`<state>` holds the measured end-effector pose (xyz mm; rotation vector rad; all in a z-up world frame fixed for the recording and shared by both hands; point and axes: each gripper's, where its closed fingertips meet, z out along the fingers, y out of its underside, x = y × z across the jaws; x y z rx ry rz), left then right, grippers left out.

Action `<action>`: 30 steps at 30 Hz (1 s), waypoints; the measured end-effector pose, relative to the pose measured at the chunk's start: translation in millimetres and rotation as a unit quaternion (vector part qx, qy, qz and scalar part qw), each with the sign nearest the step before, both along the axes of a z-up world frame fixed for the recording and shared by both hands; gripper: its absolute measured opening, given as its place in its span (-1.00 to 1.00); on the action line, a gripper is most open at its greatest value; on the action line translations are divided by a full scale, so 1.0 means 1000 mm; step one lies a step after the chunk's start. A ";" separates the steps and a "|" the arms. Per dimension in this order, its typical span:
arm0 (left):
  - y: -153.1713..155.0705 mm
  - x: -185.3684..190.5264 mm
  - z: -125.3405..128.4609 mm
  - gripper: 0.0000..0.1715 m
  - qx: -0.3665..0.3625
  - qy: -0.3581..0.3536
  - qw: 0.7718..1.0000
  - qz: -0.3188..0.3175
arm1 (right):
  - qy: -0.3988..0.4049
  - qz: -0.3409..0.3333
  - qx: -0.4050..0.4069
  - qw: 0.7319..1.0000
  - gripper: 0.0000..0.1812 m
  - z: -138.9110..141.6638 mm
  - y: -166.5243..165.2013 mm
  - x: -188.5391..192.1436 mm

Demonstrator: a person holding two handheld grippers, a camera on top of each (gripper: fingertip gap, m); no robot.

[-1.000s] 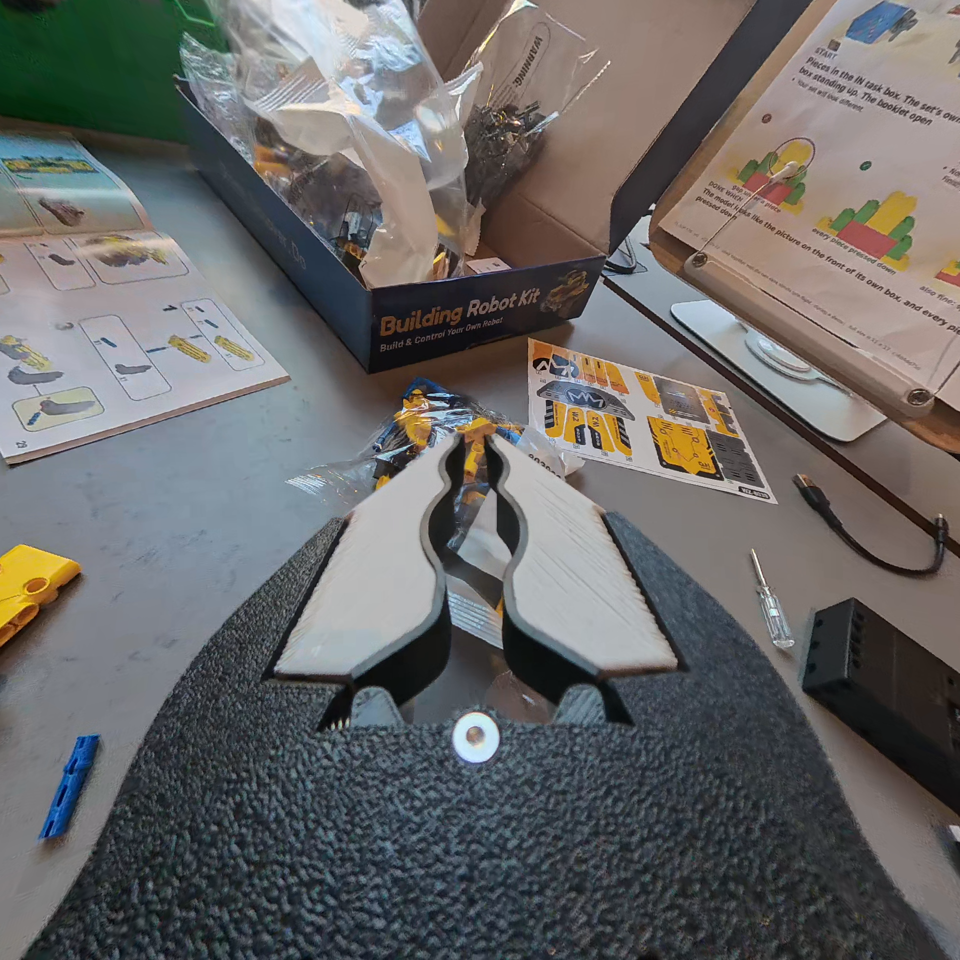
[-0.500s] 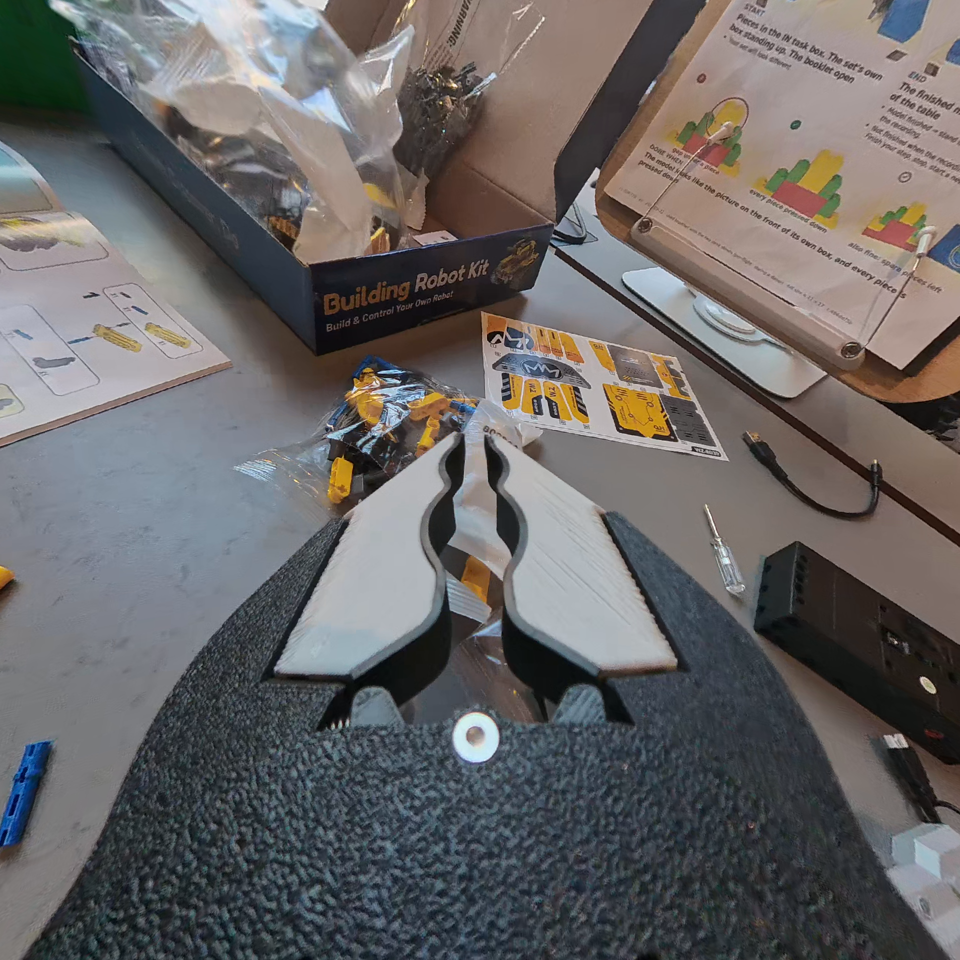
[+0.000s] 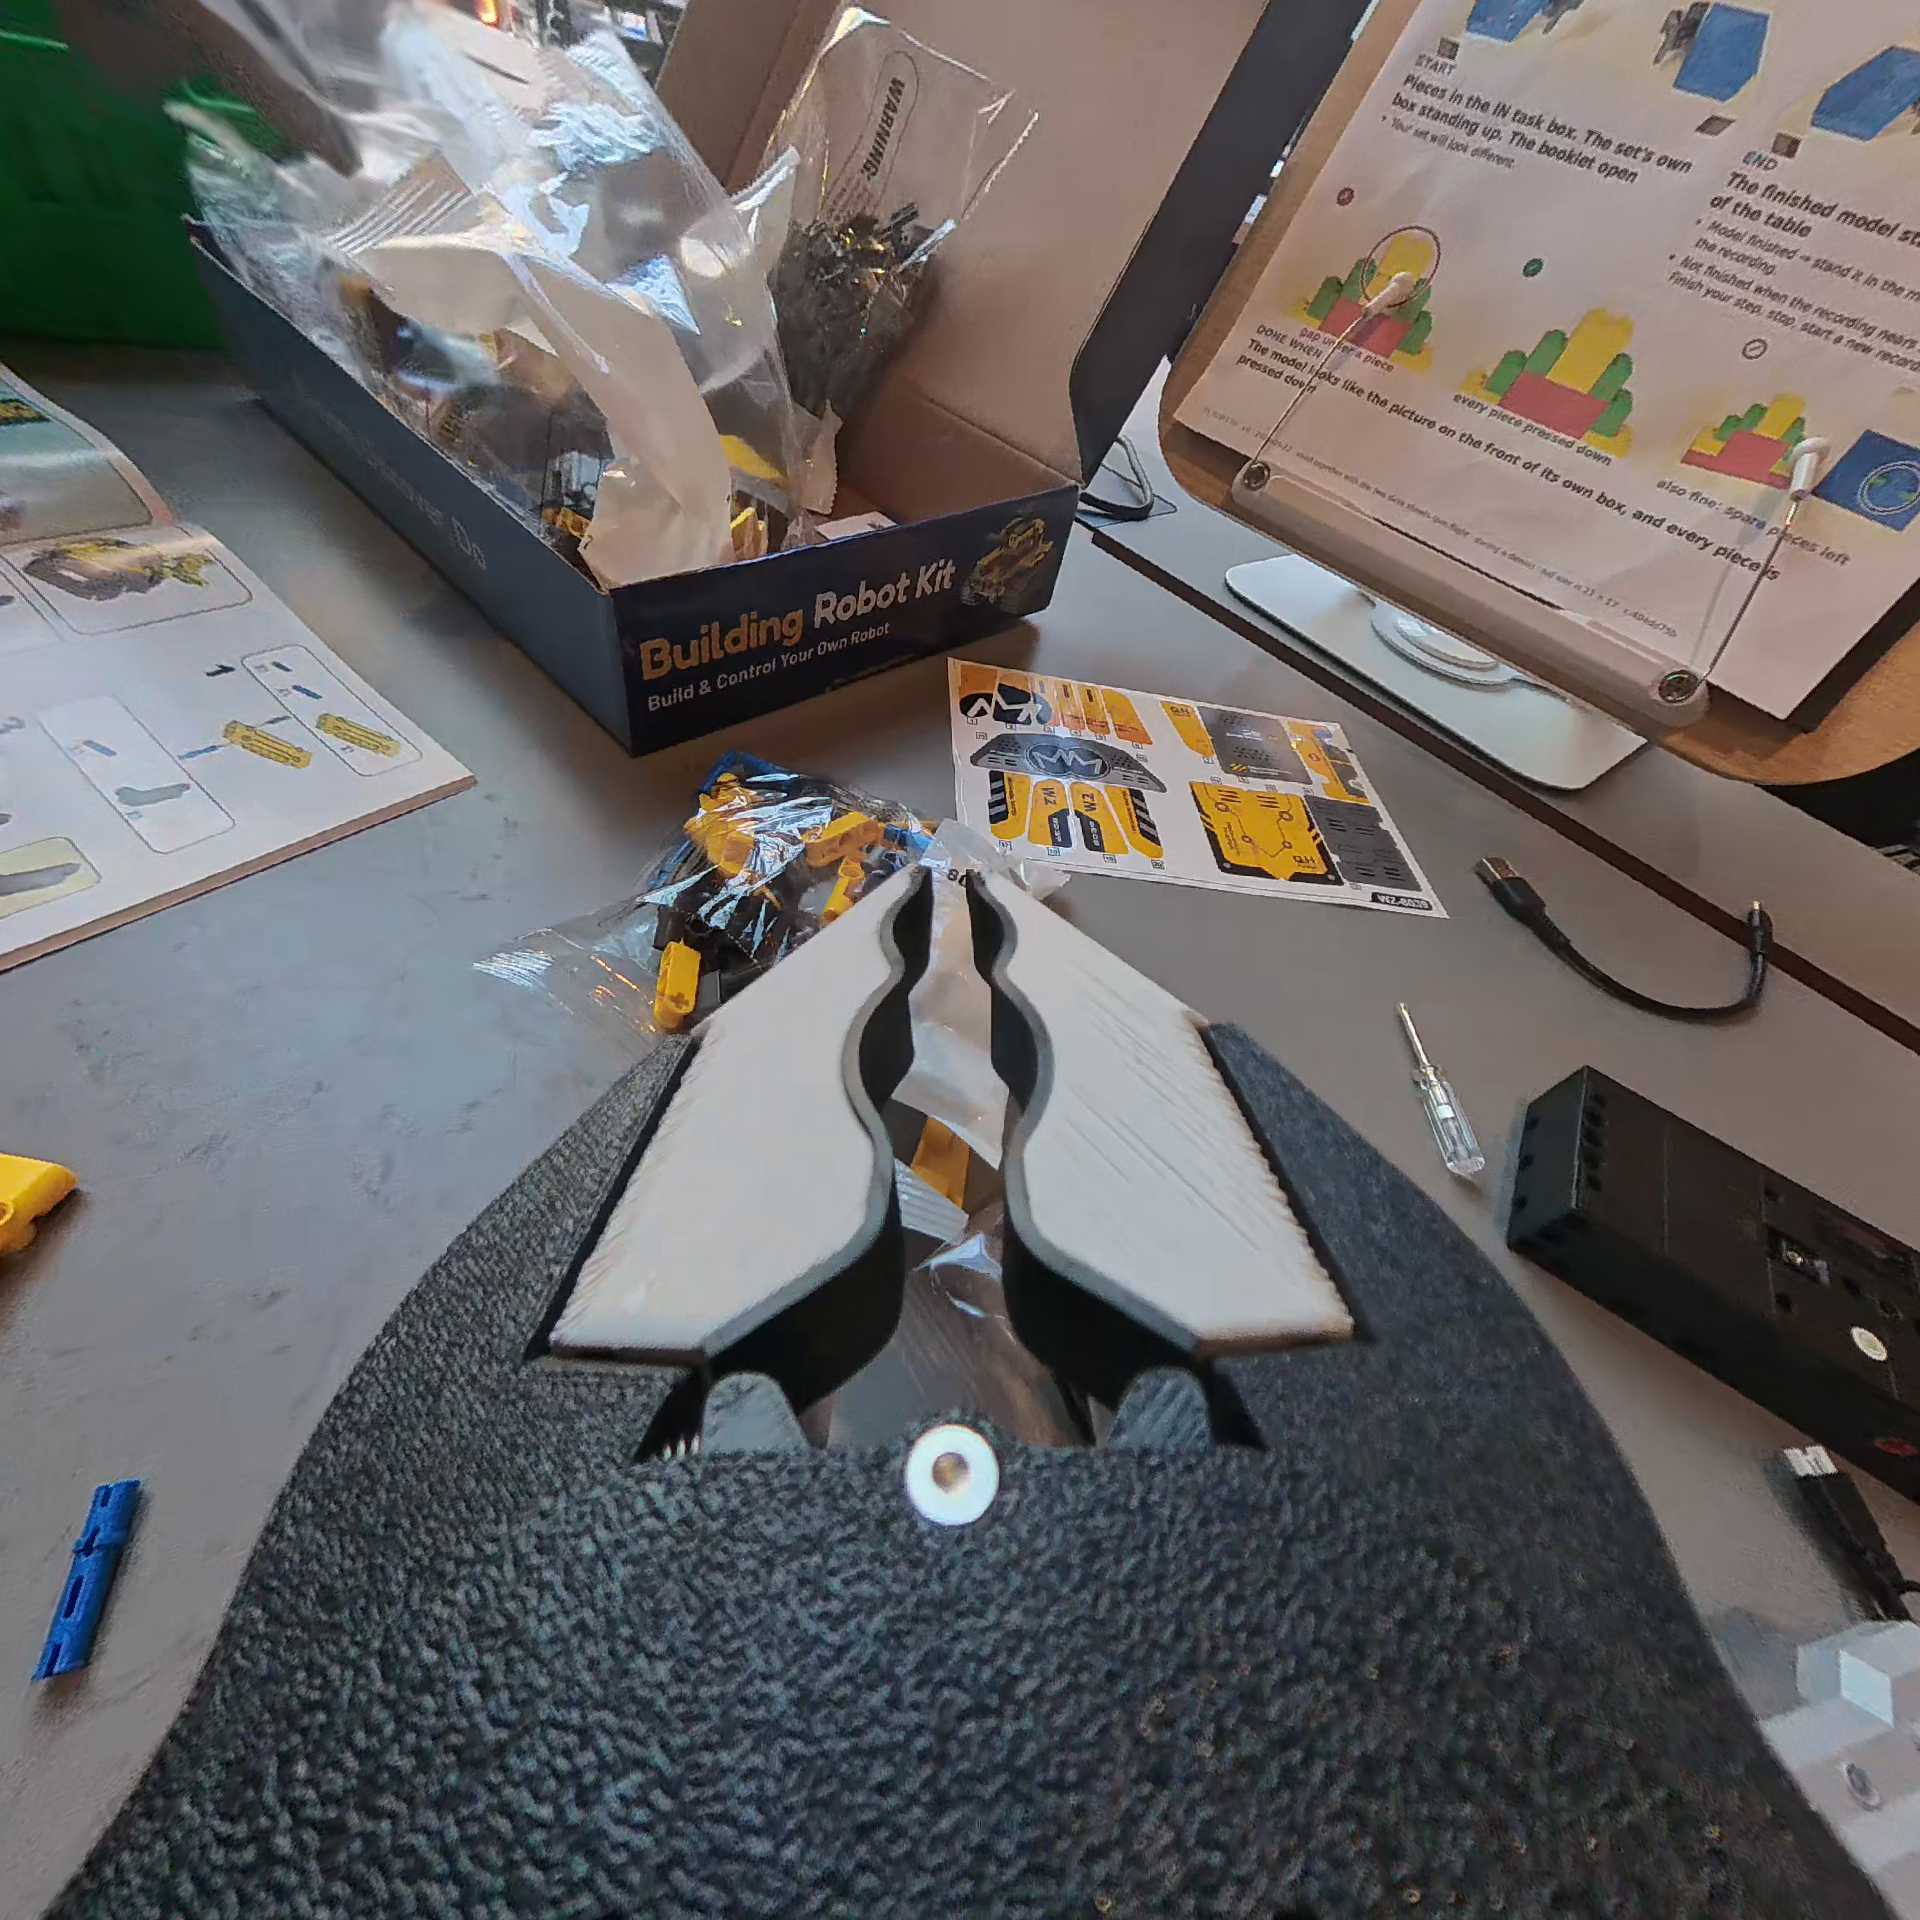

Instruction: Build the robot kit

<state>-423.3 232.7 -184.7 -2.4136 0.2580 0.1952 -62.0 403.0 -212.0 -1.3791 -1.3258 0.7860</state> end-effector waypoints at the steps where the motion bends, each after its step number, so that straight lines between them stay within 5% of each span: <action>1: 0.009 0.000 0.015 -1.00 0.021 -0.011 1.000 0.002 | 0.002 0.000 0.000 1.000 -0.93 0.001 0.000 0.000; 6: 0.055 -0.007 0.052 -1.00 -0.003 0.016 1.000 -0.003 | -0.001 0.003 -0.012 1.000 -0.93 -0.002 0.002 -0.002; 10: 0.076 0.009 0.042 -1.00 -0.060 0.010 0.997 -0.047 | -0.014 0.003 0.000 1.000 -0.94 -0.005 0.000 -0.002; 21: 0.140 -0.007 0.042 -1.00 -0.057 -0.023 0.998 0.035 | -0.025 0.008 0.008 1.000 -0.96 -0.009 -0.002 -0.004; 30: 0.145 -0.010 0.040 -1.00 -0.051 -0.066 0.996 0.045 | -0.014 0.005 -0.004 1.000 -0.96 -0.006 0.000 -0.003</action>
